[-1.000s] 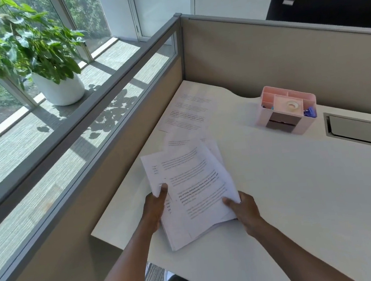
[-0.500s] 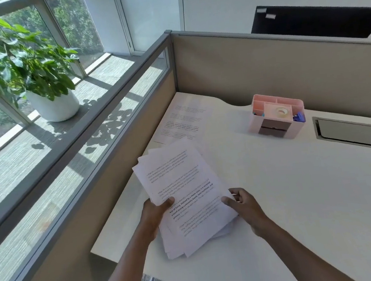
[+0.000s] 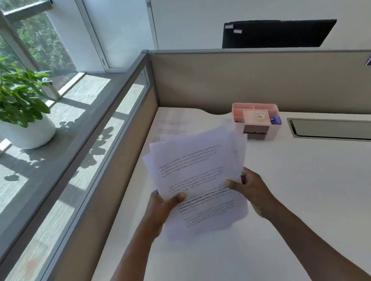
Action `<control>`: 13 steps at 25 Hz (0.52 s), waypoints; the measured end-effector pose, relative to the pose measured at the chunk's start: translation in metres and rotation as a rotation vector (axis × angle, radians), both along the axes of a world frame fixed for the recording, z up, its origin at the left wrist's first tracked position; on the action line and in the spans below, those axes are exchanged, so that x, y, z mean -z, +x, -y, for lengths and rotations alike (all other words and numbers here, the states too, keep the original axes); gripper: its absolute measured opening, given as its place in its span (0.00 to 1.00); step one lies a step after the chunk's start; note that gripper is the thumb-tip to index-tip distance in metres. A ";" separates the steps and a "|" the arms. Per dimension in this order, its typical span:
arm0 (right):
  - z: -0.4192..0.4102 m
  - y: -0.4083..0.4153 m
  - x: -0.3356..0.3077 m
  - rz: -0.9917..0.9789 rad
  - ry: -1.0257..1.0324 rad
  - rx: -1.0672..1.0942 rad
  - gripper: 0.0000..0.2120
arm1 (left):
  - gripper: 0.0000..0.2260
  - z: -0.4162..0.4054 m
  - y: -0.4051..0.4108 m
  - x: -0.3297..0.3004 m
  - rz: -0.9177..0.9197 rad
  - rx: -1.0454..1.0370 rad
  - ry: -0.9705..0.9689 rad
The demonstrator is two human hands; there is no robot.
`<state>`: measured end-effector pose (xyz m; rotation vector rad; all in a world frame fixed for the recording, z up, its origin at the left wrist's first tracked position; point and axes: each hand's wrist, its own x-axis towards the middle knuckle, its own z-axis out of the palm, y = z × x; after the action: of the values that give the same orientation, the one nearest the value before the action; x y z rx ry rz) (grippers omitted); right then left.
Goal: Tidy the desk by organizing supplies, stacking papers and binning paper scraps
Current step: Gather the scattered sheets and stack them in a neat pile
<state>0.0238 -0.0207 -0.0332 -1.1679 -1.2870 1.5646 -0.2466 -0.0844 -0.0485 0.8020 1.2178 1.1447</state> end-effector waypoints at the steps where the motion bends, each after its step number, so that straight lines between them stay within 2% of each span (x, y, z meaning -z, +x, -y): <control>1: 0.004 0.002 0.000 -0.009 -0.003 0.045 0.25 | 0.25 -0.003 0.003 -0.001 0.000 0.010 0.015; 5: 0.024 0.016 -0.002 0.044 0.058 0.191 0.19 | 0.22 -0.015 0.021 0.002 0.002 0.082 0.071; 9: 0.038 0.032 -0.007 0.118 0.132 0.338 0.10 | 0.27 -0.021 0.039 0.003 0.026 0.156 0.161; 13: 0.048 0.038 0.000 0.148 0.162 0.384 0.14 | 0.24 -0.024 0.045 0.006 -0.019 0.185 0.154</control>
<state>0.0617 -0.0688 -0.0334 -1.3528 -1.1737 1.0942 -0.2013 -0.0600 -0.0544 1.0225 1.0564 1.0901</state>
